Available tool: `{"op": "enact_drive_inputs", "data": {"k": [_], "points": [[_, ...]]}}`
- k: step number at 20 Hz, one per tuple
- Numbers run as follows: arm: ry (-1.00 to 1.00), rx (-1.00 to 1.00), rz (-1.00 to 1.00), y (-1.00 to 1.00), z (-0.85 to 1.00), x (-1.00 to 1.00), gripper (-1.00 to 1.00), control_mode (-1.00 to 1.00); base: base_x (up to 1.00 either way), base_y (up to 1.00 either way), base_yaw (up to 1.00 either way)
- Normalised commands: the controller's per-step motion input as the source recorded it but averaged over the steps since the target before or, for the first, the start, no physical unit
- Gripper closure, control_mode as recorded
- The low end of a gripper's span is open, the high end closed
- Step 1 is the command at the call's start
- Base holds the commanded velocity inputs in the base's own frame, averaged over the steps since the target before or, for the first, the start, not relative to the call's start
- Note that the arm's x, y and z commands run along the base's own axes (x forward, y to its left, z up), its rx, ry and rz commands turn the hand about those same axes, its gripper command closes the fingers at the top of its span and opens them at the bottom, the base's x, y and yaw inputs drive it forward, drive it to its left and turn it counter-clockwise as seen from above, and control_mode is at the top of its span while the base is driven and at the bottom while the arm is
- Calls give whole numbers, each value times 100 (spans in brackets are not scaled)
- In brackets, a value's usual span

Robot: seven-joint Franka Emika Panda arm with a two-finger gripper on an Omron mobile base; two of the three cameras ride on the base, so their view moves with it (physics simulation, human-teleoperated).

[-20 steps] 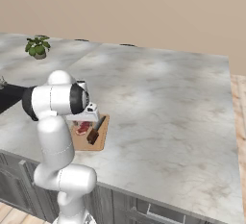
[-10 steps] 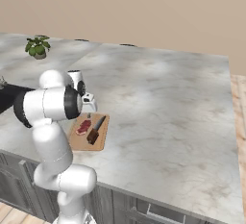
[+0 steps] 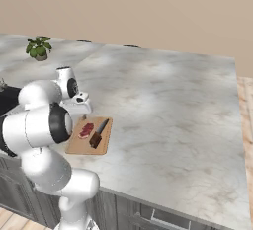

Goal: Pick up the knife from the drawer and place it on the cutting board. Then place the meat from the plate to the cutting board.

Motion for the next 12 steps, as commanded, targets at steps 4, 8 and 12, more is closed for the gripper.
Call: {"op": "enact_drive_inputs", "data": {"k": [4, 8, 12], "points": [[-6, 2, 0, -11, 48, -90, -100, -100, 0, 0, 0], [-13, 3, 0, -20, 69, -80, -100, -100, 0, 0, 0], [-24, 0, 0, -24, 88, -58, -100, -100, 0, 0, 0]]}}
